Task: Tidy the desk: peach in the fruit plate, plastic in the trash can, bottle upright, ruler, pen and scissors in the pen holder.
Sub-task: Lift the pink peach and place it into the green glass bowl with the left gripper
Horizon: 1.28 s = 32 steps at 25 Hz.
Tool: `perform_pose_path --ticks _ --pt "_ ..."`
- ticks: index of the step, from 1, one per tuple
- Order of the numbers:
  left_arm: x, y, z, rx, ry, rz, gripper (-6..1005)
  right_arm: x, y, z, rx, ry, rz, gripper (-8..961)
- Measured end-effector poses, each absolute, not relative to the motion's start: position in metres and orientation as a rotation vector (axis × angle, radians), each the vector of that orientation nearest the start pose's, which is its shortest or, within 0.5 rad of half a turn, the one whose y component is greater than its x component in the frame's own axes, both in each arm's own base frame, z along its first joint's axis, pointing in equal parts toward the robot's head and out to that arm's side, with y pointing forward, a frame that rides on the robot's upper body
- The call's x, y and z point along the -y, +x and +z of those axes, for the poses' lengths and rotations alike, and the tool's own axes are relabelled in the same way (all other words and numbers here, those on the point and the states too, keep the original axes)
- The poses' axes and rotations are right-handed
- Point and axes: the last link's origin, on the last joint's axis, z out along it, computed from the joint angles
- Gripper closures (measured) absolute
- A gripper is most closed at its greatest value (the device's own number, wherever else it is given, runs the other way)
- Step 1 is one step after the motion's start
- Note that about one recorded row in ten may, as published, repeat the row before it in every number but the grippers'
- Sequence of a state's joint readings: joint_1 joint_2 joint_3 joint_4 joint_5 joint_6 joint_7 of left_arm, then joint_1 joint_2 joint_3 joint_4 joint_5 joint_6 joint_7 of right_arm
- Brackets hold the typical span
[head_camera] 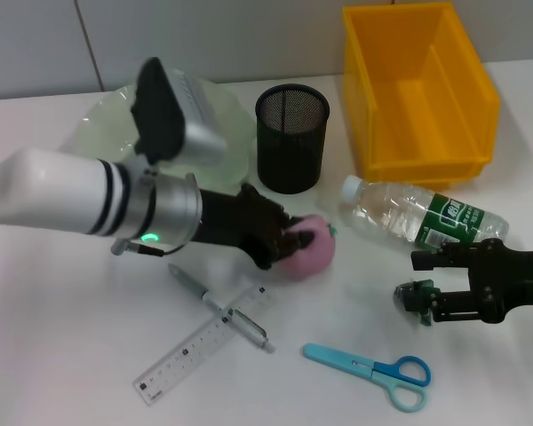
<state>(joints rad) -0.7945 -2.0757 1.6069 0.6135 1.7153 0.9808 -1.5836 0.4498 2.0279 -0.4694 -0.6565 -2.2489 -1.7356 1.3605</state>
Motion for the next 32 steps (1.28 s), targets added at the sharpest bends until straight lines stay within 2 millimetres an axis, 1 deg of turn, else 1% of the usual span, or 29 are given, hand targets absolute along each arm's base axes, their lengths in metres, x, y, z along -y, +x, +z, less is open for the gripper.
perform_pose_path --ticks 2,3,4,5,6,8,9,10,11,12,13,15,16,17,18,21,22,24,25,26,27,29,32 --pt "-0.376 -0.160 -0.107 0.277 -2.953 -0.200 807 -0.283 0.314 0.028 -0.787 -2.758 0.605 227" --pt "-0.377 -0.160 -0.101 0.309 -2.946 -0.243 813 -0.283 0.314 0.028 -0.787 -2.757 0.605 227" --pt "-0.379 -0.161 -0.084 0.393 -2.915 -0.355 818 -0.284 0.314 0.028 -0.786 -2.756 0.604 227" --pt "-0.379 -0.161 -0.084 0.393 -2.915 -0.355 824 -0.284 0.314 0.028 -0.786 -2.756 0.604 227" --pt "-0.380 -0.161 -0.075 0.421 -2.897 -0.406 829 -0.284 0.314 0.028 -0.786 -2.756 0.603 227" --pt "-0.380 -0.161 -0.075 0.421 -2.897 -0.406 860 -0.284 0.314 0.028 -0.786 -2.755 0.603 227" --pt "-0.382 -0.162 -0.064 0.451 -2.869 -0.466 875 -0.284 0.314 0.028 -0.788 -2.755 0.602 227" --pt "-0.382 -0.162 -0.064 0.451 -2.869 -0.466 883 -0.284 0.314 0.028 -0.788 -2.755 0.602 227" --pt "-0.388 -0.167 -0.039 0.524 -2.777 -0.601 891 -0.284 0.314 0.028 -0.789 -2.754 0.602 227" --pt "-0.388 -0.167 -0.039 0.524 -2.777 -0.601 899 -0.284 0.314 0.028 -0.790 -2.754 0.602 227" --pt "-0.393 -0.171 -0.030 0.568 -2.719 -0.653 907 -0.284 0.314 0.028 -0.791 -2.753 0.602 227" --pt "-0.393 -0.171 -0.030 0.568 -2.719 -0.653 916 -0.284 0.314 0.028 -0.792 -2.753 0.602 227" --pt "-0.401 -0.179 -0.021 0.642 -2.619 -0.718 920 -0.284 0.314 0.028 -0.792 -2.753 0.602 227" --pt "-0.401 -0.179 -0.021 0.642 -2.619 -0.718 924 -0.284 0.314 0.028 -0.792 -2.753 0.602 227" --pt "-0.414 -0.192 -0.015 0.705 -2.480 -0.735 929 -0.284 0.315 0.028 -0.792 -2.753 0.601 227" --pt "-0.424 -0.208 -0.016 0.678 -2.368 -0.646 942 -0.284 0.315 0.028 -0.791 -2.752 0.600 227" --pt "-0.424 -0.208 -0.016 0.678 -2.368 -0.646 946 -0.284 0.315 0.028 -0.791 -2.752 0.600 227" --pt "-0.432 -0.219 -0.026 0.664 -2.316 -0.522 955 -0.285 0.314 0.028 -0.789 -2.752 0.600 228" --pt "-0.432 -0.219 -0.026 0.664 -2.316 -0.522 955 -0.285 0.314 0.028 -0.789 -2.752 0.600 228" --pt "-0.436 -0.224 -0.030 0.660 -2.293 -0.459 955 -0.285 0.314 0.028 -0.788 -2.753 0.600 228" --pt "-0.436 -0.224 -0.030 0.660 -2.293 -0.459 955 -0.285 0.314 0.028 -0.789 -2.752 0.600 228" --pt "-0.437 -0.228 -0.037 0.657 -2.282 -0.392 954 -0.285 0.315 0.028 -0.791 -2.750 0.599 228" --pt "-0.437 -0.229 -0.040 0.651 -2.286 -0.372 949 -0.285 0.315 0.027 -0.791 -2.748 0.597 228"
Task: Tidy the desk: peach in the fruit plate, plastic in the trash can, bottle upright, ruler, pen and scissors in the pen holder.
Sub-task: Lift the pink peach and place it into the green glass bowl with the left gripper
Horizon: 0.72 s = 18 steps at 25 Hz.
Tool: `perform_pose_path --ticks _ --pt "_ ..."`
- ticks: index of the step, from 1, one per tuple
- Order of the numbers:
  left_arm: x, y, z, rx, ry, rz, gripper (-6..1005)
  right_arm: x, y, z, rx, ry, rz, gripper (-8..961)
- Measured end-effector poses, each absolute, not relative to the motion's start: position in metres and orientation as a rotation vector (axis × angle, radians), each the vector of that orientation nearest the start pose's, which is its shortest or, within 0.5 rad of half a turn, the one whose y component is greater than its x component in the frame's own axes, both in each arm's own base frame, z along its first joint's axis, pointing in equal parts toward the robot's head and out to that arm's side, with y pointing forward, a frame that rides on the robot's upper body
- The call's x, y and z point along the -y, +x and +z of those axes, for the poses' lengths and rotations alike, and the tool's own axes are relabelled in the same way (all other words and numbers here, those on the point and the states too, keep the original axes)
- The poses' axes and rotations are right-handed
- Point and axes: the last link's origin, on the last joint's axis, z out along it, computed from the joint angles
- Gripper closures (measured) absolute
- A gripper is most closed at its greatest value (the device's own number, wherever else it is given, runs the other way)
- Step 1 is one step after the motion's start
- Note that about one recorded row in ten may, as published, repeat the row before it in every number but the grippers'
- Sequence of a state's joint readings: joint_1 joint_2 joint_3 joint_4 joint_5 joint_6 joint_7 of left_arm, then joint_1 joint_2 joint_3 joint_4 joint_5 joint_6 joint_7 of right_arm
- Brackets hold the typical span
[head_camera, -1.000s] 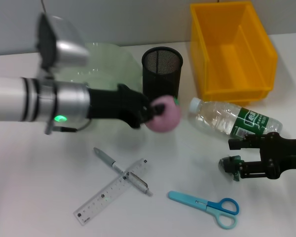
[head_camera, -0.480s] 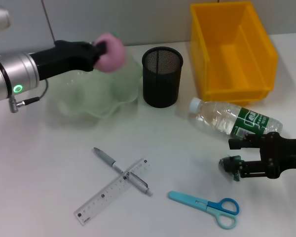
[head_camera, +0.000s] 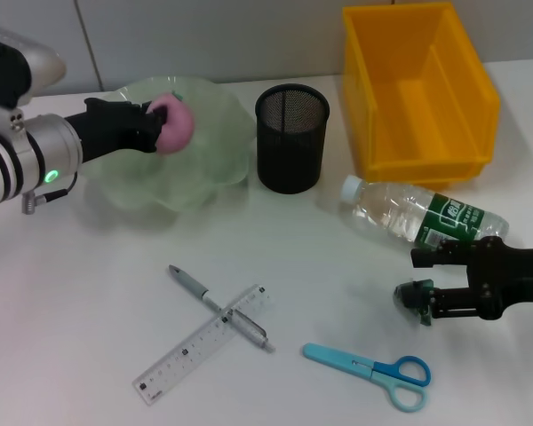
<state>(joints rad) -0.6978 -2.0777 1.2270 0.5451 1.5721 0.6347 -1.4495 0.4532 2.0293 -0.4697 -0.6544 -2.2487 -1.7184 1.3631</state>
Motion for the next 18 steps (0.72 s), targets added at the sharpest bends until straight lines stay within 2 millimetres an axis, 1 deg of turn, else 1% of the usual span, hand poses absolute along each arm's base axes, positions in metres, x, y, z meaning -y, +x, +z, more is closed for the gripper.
perform_pose_path --ticks 3,7,17,18 --pt "-0.4358 -0.2282 -0.0424 0.644 -2.299 -0.361 936 -0.2865 0.3136 0.0260 -0.786 -2.753 0.593 228" --pt "-0.4354 -0.2283 -0.0435 0.644 -2.304 -0.352 737 -0.2871 0.3126 0.0253 -0.779 -2.763 0.586 228" --pt "-0.4353 -0.2283 -0.0437 0.647 -2.303 -0.354 516 -0.2875 0.3120 0.0247 -0.777 -2.762 0.587 228" --pt "-0.4353 -0.2282 -0.0437 0.647 -2.304 -0.355 473 -0.2875 0.3120 0.0247 -0.777 -2.762 0.587 228"
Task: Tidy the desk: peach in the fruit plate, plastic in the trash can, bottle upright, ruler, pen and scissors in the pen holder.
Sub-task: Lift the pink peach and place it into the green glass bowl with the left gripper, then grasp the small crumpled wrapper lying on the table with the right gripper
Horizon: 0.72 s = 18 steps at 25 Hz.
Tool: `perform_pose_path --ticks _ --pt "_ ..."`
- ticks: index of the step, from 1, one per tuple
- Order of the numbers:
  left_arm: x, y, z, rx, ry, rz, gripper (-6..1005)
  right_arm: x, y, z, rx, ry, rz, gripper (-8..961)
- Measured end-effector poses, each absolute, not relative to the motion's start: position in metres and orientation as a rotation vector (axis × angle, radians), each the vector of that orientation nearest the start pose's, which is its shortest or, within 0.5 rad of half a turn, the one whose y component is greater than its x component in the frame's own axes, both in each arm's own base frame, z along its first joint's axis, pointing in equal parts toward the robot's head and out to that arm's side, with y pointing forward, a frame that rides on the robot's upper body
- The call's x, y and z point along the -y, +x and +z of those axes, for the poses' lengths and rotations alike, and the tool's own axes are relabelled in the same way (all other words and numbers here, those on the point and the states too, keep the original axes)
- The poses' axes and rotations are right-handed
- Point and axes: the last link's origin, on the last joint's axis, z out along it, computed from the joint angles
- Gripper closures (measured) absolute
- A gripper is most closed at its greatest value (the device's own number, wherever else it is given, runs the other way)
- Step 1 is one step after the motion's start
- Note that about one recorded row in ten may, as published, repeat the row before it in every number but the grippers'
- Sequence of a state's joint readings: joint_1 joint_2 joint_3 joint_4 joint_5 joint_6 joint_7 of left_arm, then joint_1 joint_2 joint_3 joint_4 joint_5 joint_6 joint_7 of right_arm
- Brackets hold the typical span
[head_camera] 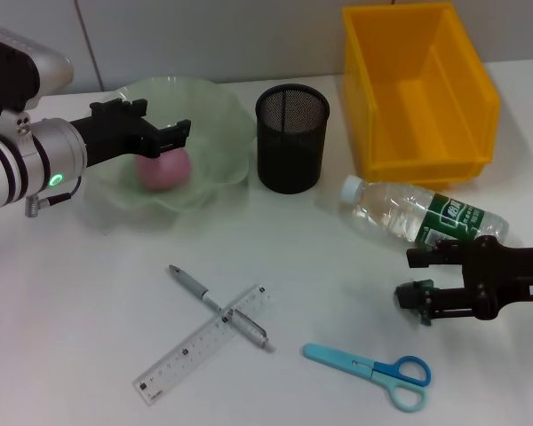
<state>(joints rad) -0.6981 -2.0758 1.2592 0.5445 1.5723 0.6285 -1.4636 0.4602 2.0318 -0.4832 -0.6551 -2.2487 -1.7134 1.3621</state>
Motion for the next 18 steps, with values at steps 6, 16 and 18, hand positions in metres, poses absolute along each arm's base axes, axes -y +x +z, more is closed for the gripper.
perform_pose_path --ticks 6,16,18 --pt "-0.436 -0.226 -0.043 0.640 -2.311 -0.361 258 -0.287 0.312 0.024 -0.778 -2.762 0.588 229" --pt "-0.412 -0.198 -0.024 0.599 -2.498 -0.639 196 -0.289 0.311 0.025 -0.777 -2.762 0.591 229" --pt "-0.400 -0.191 -0.015 0.569 -2.558 -0.731 197 -0.290 0.310 0.025 -0.776 -2.762 0.592 229"
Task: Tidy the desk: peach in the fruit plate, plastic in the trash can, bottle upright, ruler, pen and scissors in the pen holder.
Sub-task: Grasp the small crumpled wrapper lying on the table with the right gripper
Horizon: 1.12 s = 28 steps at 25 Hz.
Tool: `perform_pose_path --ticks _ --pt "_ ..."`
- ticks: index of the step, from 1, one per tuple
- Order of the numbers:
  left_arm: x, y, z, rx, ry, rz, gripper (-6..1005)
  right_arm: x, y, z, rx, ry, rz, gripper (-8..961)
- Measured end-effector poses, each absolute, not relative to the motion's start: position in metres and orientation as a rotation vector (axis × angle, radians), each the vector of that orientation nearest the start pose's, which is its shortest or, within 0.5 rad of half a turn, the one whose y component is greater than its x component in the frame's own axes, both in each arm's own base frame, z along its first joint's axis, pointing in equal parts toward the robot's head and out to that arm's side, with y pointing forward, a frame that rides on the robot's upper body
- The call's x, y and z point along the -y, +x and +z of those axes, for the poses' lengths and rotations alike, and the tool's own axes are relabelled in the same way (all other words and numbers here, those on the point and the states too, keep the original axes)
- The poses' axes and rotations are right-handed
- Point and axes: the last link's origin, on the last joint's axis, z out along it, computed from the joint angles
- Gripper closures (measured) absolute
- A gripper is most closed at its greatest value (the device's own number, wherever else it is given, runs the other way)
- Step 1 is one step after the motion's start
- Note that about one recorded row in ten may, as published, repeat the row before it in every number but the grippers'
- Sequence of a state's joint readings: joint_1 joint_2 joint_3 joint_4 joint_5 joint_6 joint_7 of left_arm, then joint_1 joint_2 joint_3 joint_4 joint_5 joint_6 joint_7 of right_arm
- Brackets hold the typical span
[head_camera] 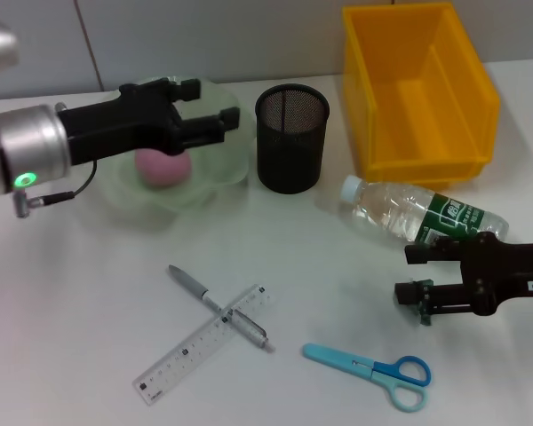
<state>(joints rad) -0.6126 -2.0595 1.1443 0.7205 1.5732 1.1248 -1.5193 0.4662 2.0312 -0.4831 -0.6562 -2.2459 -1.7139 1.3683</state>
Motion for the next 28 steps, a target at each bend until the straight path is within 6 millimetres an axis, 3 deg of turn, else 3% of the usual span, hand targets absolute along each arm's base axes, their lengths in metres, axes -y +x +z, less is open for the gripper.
perform_pose_path --ticks 1,2,6,11,18,24,28 --pt "-0.383 -0.189 -0.005 0.538 -2.632 -0.813 197 -0.291 0.309 0.026 -0.771 -2.763 0.592 229" --pt "-0.383 -0.189 -0.005 0.538 -2.632 -0.813 198 -0.291 0.309 0.026 -0.771 -2.763 0.592 229" --pt "-0.349 -0.197 0.004 0.505 -2.794 -0.895 199 -0.295 0.306 0.028 -0.766 -2.765 0.591 229" --pt "-0.321 -0.214 0.000 0.558 -2.909 -0.888 199 -0.305 0.299 0.034 -0.769 -2.765 0.573 230" --pt "-0.297 -0.239 -0.015 0.589 -2.959 -0.870 199 -0.318 0.281 0.041 -0.796 -2.820 0.451 230" --pt "-0.287 -0.248 -0.021 0.531 -2.934 -0.886 199 -0.334 0.244 0.050 -0.743 -2.913 0.288 230" --pt "-0.287 -0.248 -0.023 0.537 -2.932 -0.881 199 -0.346 0.222 0.054 -0.704 -2.956 0.061 230"
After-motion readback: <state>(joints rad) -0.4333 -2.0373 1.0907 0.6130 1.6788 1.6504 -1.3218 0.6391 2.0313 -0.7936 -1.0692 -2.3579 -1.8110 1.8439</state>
